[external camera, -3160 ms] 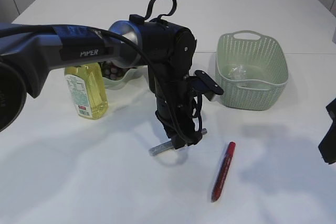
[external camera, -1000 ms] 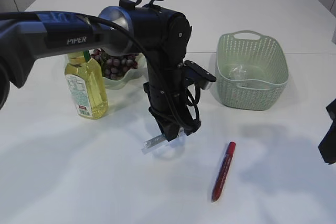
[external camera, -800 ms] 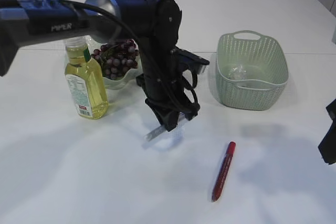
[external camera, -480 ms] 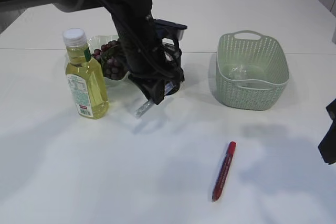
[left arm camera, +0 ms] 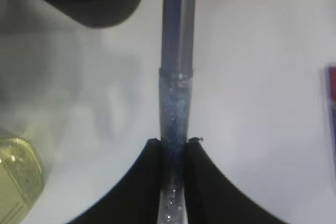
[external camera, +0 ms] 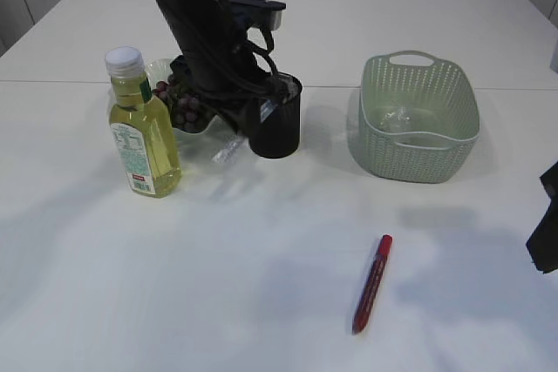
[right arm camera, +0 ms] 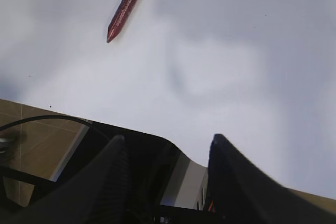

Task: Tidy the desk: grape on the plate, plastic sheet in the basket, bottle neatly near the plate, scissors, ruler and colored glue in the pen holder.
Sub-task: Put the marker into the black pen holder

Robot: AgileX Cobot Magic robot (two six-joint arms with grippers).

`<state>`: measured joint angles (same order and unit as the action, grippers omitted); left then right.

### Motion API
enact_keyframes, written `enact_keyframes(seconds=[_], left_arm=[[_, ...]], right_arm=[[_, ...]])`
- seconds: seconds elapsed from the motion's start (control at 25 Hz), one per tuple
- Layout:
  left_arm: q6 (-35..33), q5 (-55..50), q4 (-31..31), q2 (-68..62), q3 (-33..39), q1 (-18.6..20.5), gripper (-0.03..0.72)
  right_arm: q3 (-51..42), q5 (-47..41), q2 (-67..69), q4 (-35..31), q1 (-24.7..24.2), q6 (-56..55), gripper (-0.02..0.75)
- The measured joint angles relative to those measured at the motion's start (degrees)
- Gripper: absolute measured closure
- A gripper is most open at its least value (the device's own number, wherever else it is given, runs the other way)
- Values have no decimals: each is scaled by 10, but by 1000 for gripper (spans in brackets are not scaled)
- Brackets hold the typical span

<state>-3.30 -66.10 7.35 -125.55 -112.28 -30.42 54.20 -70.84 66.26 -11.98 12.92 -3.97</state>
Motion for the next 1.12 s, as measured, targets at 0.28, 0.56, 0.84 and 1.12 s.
enact_keyframes(seconds=[0.28, 0.56, 0.84, 1.12], left_arm=[[12, 104, 0, 12, 0, 0, 599], [14, 174, 0, 20, 0, 0, 597], [17, 251, 0, 21, 2, 0, 597], [26, 281, -1, 42, 2, 0, 596]], right_arm=[[0, 0, 0, -1, 0, 0, 340], [0, 0, 0, -2, 0, 0, 340], [0, 0, 0, -2, 0, 0, 341], [0, 0, 0, -2, 0, 2, 340]])
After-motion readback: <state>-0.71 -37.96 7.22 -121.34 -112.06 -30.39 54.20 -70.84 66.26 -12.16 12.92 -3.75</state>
